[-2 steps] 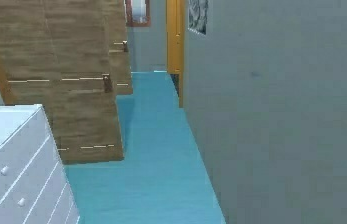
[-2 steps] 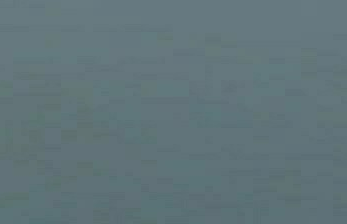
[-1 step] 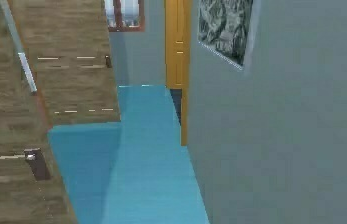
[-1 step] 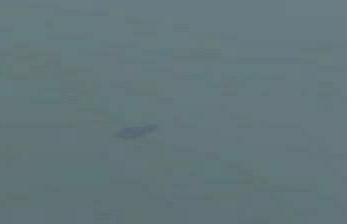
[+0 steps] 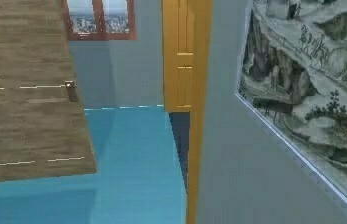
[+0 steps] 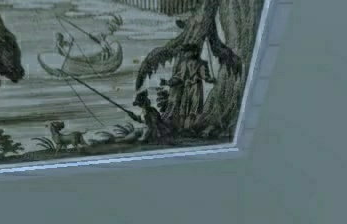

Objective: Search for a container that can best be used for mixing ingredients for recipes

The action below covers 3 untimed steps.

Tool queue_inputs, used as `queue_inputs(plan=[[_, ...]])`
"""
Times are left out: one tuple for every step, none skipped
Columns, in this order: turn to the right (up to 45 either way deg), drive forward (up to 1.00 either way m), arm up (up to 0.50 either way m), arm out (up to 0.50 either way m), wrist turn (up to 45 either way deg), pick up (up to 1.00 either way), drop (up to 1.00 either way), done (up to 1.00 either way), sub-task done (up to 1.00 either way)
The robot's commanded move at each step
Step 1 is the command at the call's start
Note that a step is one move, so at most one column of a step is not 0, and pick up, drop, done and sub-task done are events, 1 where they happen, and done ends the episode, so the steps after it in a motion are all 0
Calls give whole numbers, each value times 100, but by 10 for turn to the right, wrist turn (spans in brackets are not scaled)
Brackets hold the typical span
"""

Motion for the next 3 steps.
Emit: queue_inputs(plan=[[150,0,0,0,0,0,0,0,0],[0,10,0,0,0,0,0,0,0],[-240,0,0,0,0,0,0,0,0]])
